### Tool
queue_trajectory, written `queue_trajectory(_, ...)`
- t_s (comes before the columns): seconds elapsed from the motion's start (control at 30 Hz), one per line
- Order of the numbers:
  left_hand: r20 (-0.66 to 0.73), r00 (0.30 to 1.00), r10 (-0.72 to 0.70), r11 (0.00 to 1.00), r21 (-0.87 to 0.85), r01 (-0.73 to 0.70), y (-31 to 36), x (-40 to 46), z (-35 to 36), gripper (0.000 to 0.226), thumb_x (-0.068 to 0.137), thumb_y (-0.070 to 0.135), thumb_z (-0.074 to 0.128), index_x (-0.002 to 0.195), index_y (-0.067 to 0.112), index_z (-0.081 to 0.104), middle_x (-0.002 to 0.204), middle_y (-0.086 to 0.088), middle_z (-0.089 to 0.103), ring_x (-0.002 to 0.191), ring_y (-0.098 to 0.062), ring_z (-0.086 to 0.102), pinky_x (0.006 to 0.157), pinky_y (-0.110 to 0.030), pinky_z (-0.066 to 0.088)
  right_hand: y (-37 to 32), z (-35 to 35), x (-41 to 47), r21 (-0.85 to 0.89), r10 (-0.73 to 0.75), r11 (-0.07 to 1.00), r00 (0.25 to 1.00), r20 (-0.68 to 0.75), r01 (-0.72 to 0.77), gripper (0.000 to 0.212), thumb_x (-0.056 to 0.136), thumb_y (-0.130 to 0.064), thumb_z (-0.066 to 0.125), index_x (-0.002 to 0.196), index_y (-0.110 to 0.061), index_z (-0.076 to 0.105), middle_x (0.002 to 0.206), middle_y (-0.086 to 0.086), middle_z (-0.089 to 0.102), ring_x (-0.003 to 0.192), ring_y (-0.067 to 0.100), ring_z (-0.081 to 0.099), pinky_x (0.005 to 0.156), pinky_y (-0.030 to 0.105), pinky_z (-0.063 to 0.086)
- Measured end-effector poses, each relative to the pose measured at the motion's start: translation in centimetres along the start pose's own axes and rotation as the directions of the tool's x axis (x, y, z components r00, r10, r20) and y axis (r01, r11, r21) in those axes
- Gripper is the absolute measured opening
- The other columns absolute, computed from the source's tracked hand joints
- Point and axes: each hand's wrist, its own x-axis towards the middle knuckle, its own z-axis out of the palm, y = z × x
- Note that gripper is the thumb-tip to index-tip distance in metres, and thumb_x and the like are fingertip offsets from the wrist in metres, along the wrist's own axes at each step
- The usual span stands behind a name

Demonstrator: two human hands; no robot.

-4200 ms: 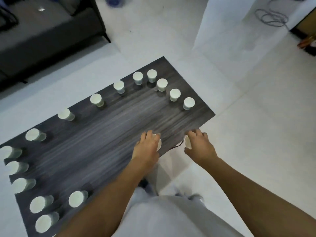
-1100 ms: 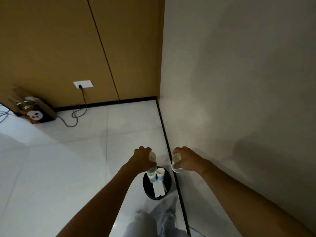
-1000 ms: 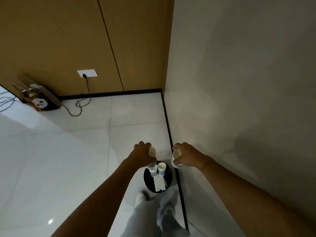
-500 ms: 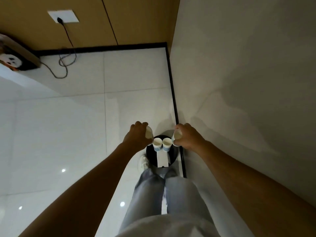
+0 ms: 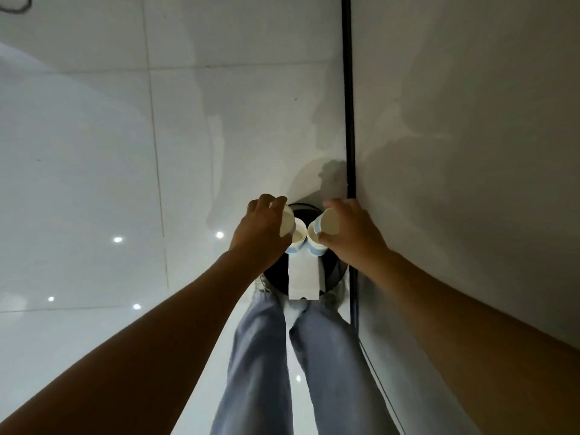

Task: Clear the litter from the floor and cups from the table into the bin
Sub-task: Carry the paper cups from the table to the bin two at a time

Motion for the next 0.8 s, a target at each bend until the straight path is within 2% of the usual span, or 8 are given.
queue_trajectory(0.17,0.062,0.998,0.017,1.000,0.009,-0.018,-2.4,3.8,4.8,0.071,0.082,0.025,0.072,0.143,0.018,0.036,0.143,-0.005,0.039,0.130,-0.025,0.037,0.098,-0.036,0.043,2.6,4.4,3.6,-0.016,-0.017,1.000,1.000,0.026,0.017,0.062,0.084,-0.029,0.071,0.139,-0.022,0.042,0.140,0.007,0.040,0.123,0.029,0.045,0.095,0.036,0.042)
queue_trajectory(0.33,0.139,0.990,0.007,1.000,0.002,-0.007,-4.3,5.6,7.3,0.071,0.080,0.027,0.074,0.141,0.020,0.039,0.140,-0.005,0.043,0.126,-0.025,0.042,0.095,-0.032,0.043,4.3,6.2,5.3,-0.074,-0.020,0.997,0.991,0.132,0.030,0.062,0.086,-0.029,0.068,0.140,-0.022,0.039,0.142,0.004,0.038,0.125,0.026,0.045,0.087,0.027,0.038)
queue_trajectory(0.47,0.199,0.980,0.022,1.000,-0.003,-0.022,-4.7,6.2,8.9,0.073,0.078,0.031,0.075,0.140,0.020,0.039,0.142,-0.005,0.042,0.127,-0.024,0.043,0.098,-0.032,0.042,4.6,7.4,6.2,-0.116,-0.016,0.993,0.986,0.165,0.035,0.066,0.087,-0.032,0.067,0.144,-0.021,0.035,0.147,0.005,0.036,0.132,0.027,0.038,0.103,0.035,0.040)
queue_trajectory(0.57,0.252,0.966,0.049,0.997,0.043,-0.062,-4.6,6.1,9.1,0.081,0.079,0.034,0.075,0.145,0.020,0.031,0.150,-0.004,0.035,0.136,-0.025,0.033,0.107,-0.037,0.037,4.4,7.9,6.1,-0.174,-0.017,0.983,0.983,0.185,0.049,0.075,0.087,-0.032,0.068,0.149,-0.025,0.026,0.156,0.006,0.019,0.141,0.029,0.022,0.110,0.040,0.035)
queue_trajectory(0.67,0.176,0.982,0.070,0.991,0.104,-0.089,-4.7,5.2,7.9,0.083,0.080,0.036,0.074,0.147,0.019,0.028,0.152,-0.005,0.030,0.141,-0.025,0.027,0.112,-0.037,0.032,4.2,7.8,5.3,-0.245,-0.041,0.967,0.992,0.120,0.069,0.078,0.087,-0.034,0.067,0.150,-0.029,0.021,0.158,0.006,0.012,0.142,0.029,0.018,0.108,0.039,0.036)
queue_trajectory(0.8,0.096,0.994,0.060,0.993,0.095,-0.069,-4.3,1.9,3.9,0.068,0.088,0.035,0.065,0.145,0.020,0.031,0.151,-0.004,0.032,0.141,-0.022,0.026,0.112,-0.033,0.028,2.0,6.0,2.3,-0.274,-0.034,0.961,0.998,0.056,0.048,0.070,0.087,-0.033,0.062,0.148,-0.027,0.026,0.155,0.006,0.022,0.137,0.027,0.029,0.104,0.035,0.038)
